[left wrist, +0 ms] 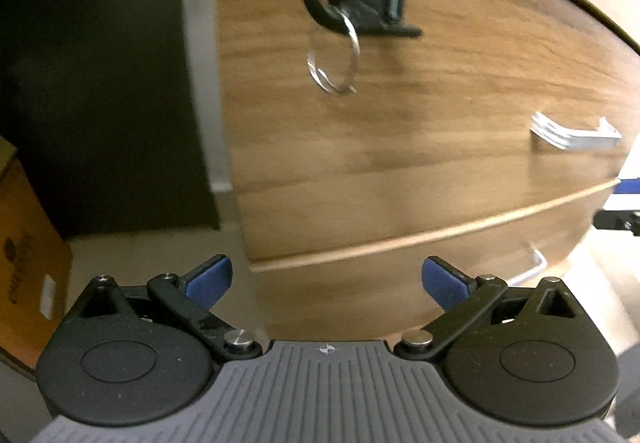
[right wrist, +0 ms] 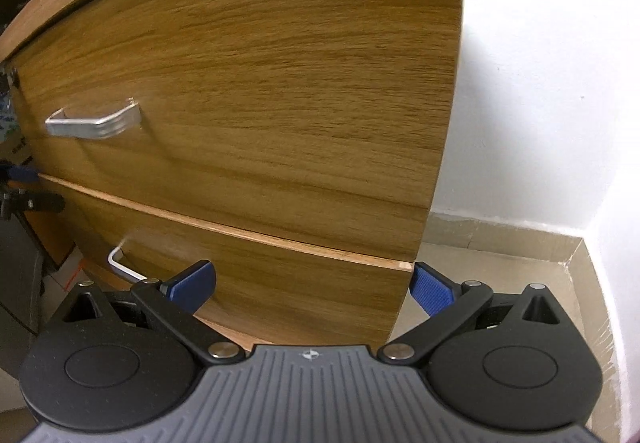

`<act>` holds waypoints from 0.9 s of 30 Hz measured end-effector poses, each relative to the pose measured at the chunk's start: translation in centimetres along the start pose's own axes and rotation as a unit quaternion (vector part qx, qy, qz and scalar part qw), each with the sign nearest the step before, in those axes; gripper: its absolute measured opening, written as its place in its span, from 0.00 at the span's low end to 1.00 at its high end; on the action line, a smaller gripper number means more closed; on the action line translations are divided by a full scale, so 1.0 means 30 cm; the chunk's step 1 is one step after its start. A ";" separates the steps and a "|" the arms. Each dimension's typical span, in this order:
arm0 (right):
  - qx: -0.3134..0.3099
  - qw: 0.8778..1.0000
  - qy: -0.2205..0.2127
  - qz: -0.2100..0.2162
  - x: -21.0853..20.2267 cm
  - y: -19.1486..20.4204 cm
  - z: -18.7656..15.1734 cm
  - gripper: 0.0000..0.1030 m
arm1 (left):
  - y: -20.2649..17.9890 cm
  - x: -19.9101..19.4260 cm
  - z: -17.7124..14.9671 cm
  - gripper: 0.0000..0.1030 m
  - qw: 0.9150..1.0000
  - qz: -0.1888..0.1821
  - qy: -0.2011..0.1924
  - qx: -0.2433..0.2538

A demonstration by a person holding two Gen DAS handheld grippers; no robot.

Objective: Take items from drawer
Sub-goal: 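Reach the left tool down to the bottom drawer front, then close the left tool on the drawer edge and pull it open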

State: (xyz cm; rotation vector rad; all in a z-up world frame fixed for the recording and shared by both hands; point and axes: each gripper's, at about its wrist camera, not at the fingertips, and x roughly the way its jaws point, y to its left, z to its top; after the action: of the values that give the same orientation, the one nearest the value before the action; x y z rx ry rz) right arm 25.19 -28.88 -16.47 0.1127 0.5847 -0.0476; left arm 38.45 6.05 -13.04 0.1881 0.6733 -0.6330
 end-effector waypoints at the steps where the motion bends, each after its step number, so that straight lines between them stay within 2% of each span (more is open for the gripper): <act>1: 0.005 1.000 0.001 0.002 0.002 0.001 0.002 1.00 | -0.006 0.001 0.001 0.95 1.000 -0.004 0.001 0.002; 7: 0.024 1.000 0.014 0.010 -0.002 0.005 0.014 1.00 | 0.001 -0.008 -0.001 0.95 1.000 -0.003 0.005 -0.020; 12: 0.016 0.999 0.032 0.012 -0.028 0.024 0.005 1.00 | -0.004 -0.050 -0.023 0.95 0.999 0.000 0.001 -0.041; 14: 0.013 0.999 0.039 0.018 -0.045 0.028 -0.003 1.00 | -0.019 -0.072 -0.029 0.95 0.998 0.006 -0.007 -0.060; 17: 0.018 0.998 0.049 0.030 -0.070 0.026 -0.011 1.00 | -0.038 -0.132 -0.022 0.95 0.993 0.037 -0.035 -0.103; 19: 0.026 0.997 0.053 0.039 -0.090 0.018 -0.014 1.00 | -0.053 -0.156 -0.005 0.94 0.992 0.047 -0.034 -0.113; 22: 0.024 0.997 0.061 0.045 -0.116 0.012 -0.013 1.00 | -0.109 -0.160 0.020 0.83 0.995 0.057 -0.022 -0.080; 24: 0.015 0.997 0.065 0.044 -0.136 0.003 -0.006 1.00 | -0.139 -0.139 0.035 0.71 0.996 0.067 -0.007 -0.057; 27: 0.010 0.997 0.070 0.041 -0.146 0.012 -0.009 1.00 | -0.152 -0.083 0.073 0.54 0.996 0.061 0.012 -0.068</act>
State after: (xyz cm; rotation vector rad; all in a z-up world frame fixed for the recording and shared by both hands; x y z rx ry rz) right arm 21.42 -28.42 -14.25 0.1610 0.7199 0.0343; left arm 35.35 2.83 -9.61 0.1103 0.7207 -0.4670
